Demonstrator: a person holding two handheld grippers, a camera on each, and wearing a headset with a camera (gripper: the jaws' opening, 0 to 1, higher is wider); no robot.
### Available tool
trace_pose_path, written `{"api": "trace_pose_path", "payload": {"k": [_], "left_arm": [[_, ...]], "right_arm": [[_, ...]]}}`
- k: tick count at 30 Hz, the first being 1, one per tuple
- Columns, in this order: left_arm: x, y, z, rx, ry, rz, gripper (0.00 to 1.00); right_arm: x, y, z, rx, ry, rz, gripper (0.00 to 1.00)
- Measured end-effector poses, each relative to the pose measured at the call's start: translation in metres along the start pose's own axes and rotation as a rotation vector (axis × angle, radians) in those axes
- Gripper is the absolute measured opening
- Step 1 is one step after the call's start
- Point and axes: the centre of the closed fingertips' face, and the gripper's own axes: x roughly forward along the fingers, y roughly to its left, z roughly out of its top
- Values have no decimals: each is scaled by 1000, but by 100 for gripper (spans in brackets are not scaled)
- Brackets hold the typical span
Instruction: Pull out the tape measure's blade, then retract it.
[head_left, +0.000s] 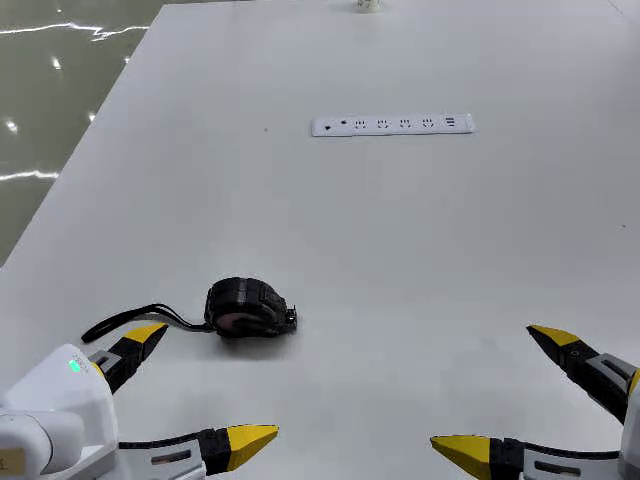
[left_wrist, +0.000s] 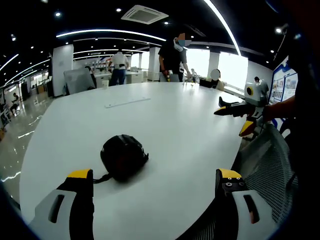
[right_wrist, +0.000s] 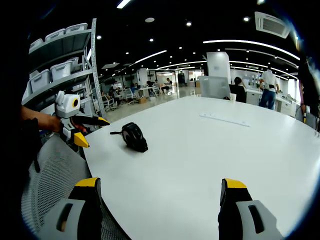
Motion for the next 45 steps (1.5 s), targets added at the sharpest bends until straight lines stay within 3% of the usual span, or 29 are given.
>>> {"api": "trace_pose_path", "payload": {"k": [26,45], "left_arm": [[15,13,6,28,26,-36,99],[32,30,6,87,73,-110,99]], "right_arm": [[22,-10,5,-42,36,84,99],[46,-13,9,-92,59,152,99]]}}
